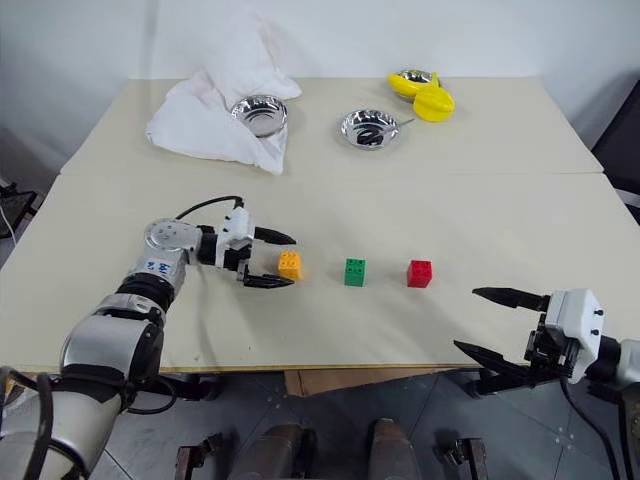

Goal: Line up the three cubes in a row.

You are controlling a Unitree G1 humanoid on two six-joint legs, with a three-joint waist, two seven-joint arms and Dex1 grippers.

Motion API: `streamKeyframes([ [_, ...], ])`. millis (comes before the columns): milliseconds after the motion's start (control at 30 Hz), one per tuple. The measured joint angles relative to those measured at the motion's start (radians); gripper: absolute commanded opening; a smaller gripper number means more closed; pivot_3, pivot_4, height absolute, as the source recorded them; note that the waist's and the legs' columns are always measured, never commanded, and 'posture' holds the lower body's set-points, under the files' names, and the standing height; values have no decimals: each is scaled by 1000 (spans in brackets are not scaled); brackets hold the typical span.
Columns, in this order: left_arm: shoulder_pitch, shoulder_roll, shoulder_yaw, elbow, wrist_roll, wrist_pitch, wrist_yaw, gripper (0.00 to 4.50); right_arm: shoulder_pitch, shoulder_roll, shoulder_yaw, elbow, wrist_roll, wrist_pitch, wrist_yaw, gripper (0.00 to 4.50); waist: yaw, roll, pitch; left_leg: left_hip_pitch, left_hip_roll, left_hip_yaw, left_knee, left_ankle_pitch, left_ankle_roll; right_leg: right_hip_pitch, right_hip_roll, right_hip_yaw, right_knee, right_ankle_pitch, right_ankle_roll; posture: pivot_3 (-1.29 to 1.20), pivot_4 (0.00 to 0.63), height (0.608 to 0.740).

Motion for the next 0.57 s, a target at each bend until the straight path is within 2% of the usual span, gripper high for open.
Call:
streamKeyframes([
  [200, 187, 189, 98, -245, -122, 104, -68, 4469, 9, 4, -4, 8, -5, -15, 7, 4500, -15, 0, 0, 0, 1, -1, -1, 0, 0, 0, -1, 2, 2, 0, 0, 0, 150, 740],
  [300, 348, 286, 160, -437, -194, 207, -67, 4469, 1, 3, -8, 31, -8, -20, 18, 4500, -20, 1, 0, 0, 1, -2, -1, 0, 0, 0, -2, 7, 1, 0, 0, 0, 150, 740],
  [400, 600, 366, 235, -687, -260, 314, -46, 4469, -33, -2, -1, 85, -19, -45, 46, 4500, -23, 1, -1, 1, 1, -2, -2, -1, 0, 2, -3, 9, -1, 0, -1, 0, 150, 740],
  [500, 768, 399, 305, -806, -288, 384, 14, 4469, -58, -5, 10, 140, -35, -67, 69, 4500, -19, 1, -1, 2, 1, -3, -2, -1, 0, 2, -3, 9, -4, -1, -1, 0, 150, 740],
  [567, 826, 405, 338, -842, -295, 384, 35, 4469, -75, -5, 20, 165, -41, -82, 81, 4500, -7, 2, -1, 2, 1, -3, -2, -1, 0, 3, -3, 9, -6, -1, -1, 0, 150, 740],
])
